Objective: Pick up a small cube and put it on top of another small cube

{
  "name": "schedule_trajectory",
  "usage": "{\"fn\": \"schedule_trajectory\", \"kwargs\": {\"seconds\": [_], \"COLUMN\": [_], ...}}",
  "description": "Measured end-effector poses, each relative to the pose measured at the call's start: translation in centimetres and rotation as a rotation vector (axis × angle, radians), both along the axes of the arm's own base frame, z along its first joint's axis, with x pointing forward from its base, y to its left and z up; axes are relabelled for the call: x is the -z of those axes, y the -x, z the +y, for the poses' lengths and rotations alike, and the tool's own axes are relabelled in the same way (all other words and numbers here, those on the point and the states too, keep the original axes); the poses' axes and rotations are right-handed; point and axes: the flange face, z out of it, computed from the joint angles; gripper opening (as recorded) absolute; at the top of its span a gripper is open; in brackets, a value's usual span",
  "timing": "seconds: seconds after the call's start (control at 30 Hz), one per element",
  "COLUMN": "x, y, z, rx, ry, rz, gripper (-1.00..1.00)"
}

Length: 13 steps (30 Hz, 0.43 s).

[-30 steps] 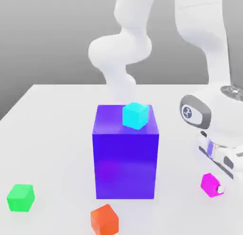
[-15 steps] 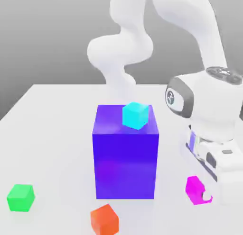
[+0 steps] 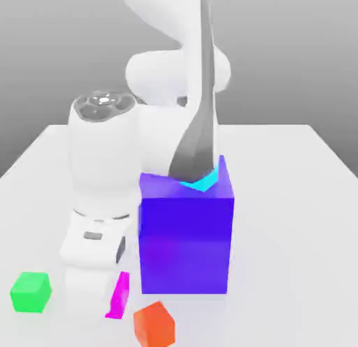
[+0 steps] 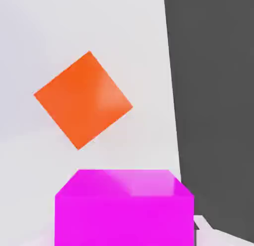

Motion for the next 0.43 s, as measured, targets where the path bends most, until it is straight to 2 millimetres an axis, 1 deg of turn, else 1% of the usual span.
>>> {"fn": "schedule_trajectory", "kwargs": {"seconds": [0.1, 0.13, 0.2, 0.3, 0.33, 0.43], "x": [-0.6, -0.5, 1.1, 4.6, 5.5, 5.5], "y": [4.1, 5.6, 6.5, 6.9, 7.0, 7.0], "z": [-7.5, -8.9, -10.0, -10.3, -10.3, -10.3], "rx": [0.099, 0.122, 0.139, 0.145, 0.146, 0.146], "ry": [-0.022, -0.036, -0.046, -0.05, -0.05, -0.05], "rz": [0.006, 0.006, 0.004, 0.004, 0.004, 0.004], "gripper": [-1.0, -1.0, -1.0, -1.0, 1.0, 1.0]}}
